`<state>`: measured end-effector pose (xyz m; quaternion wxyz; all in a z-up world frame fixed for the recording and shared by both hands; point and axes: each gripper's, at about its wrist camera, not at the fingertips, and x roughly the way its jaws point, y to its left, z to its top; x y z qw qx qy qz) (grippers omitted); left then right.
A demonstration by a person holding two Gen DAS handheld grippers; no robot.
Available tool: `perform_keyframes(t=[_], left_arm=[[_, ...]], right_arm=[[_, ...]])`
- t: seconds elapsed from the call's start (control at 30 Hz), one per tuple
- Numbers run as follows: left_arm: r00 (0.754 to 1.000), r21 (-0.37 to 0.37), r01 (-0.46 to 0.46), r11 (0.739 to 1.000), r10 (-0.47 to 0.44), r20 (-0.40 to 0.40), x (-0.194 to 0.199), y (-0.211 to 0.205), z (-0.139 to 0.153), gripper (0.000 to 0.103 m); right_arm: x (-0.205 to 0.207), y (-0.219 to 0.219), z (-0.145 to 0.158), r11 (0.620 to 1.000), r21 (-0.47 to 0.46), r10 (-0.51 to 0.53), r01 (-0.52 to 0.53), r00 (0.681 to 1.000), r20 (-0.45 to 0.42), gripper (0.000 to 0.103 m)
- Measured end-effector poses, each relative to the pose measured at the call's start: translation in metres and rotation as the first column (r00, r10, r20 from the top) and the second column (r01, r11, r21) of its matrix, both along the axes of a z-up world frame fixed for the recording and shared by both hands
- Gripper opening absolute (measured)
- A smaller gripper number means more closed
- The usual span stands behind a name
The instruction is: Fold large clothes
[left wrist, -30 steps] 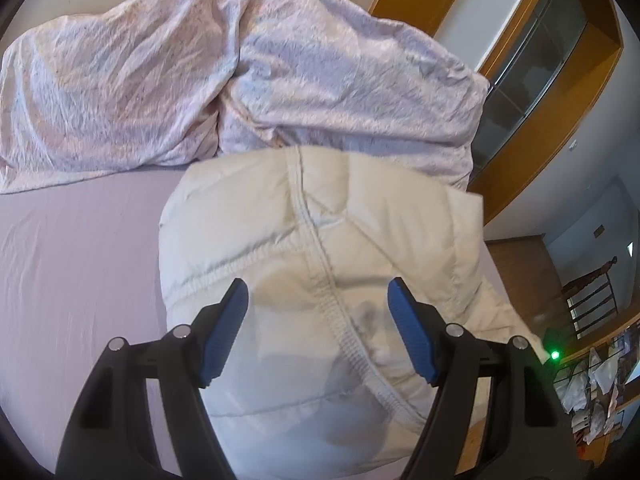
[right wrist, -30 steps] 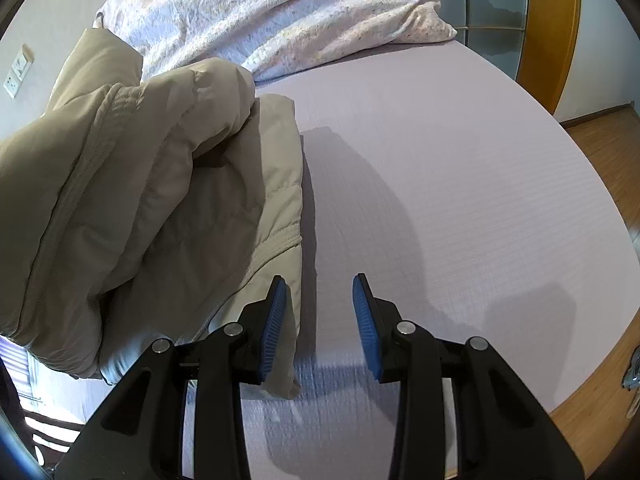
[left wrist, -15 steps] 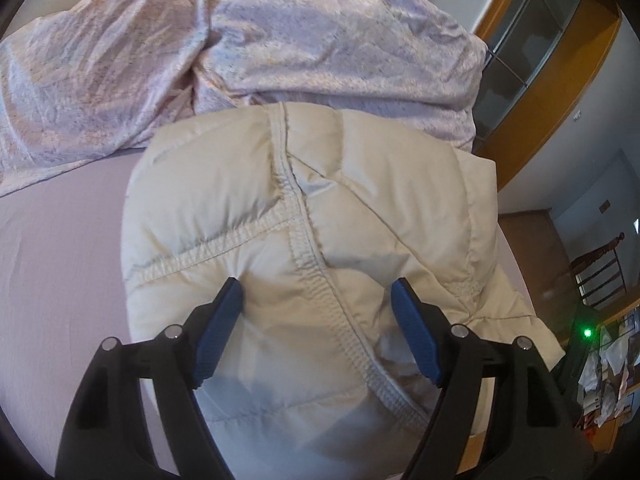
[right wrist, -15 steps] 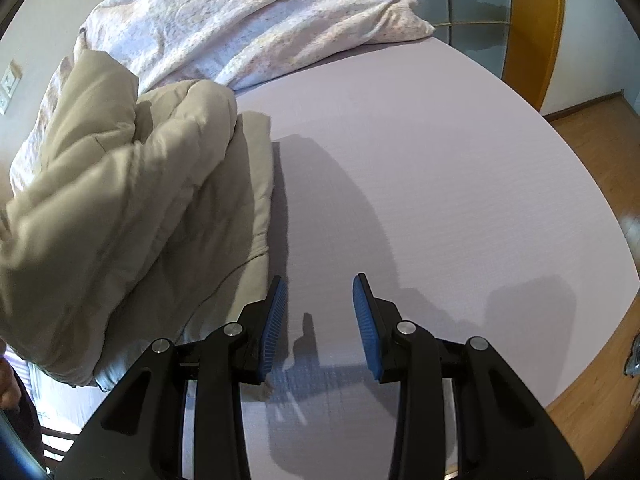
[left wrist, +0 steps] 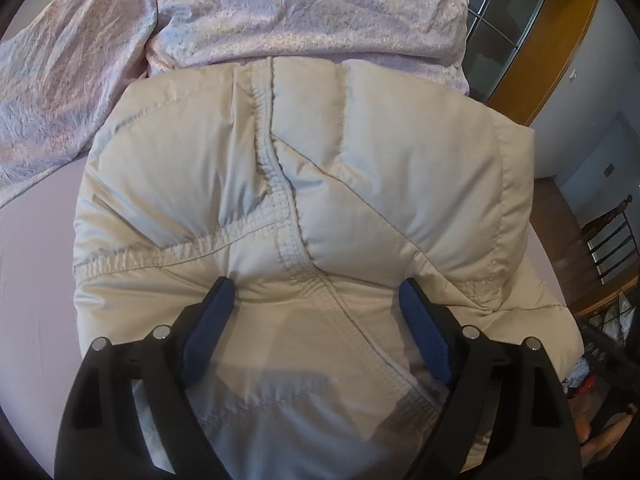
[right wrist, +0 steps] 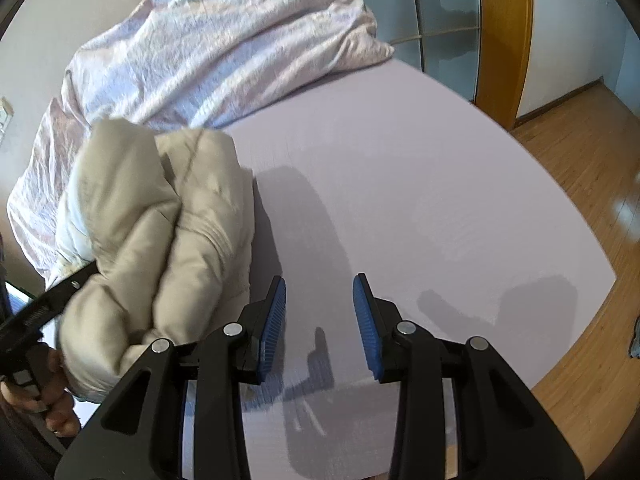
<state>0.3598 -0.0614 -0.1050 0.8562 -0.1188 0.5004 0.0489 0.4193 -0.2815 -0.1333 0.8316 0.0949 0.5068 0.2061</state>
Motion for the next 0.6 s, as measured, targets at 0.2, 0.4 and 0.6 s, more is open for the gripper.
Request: perform_keyframes(t=[0.2,0.4,0.6], left_arm=[[0.999,-0.038,-0.014,0.999,0.016,0.052,-0.019,0.014,0.034,0.082],[0.992,-0.004,-0.088,0.996,0.088,0.090,-0.031,0.048,0.050,0.084],[0.984,-0.001,-0.161,0.987,0.161,0.079,-0.035,0.075,0.048,0.084]], right_arm=[[-0.006,0.009,0.041,0.999,0.004,0.042,-0.043,0.995,0.087,0.037],[-0.012,0.049,0.089,0.985,0.043,0.158,-0.169,0.969,0.190,0.041],[-0.014,0.118,0.097,0.946,0.056,0.301,-0.319,0.929,0.214,0.041]])
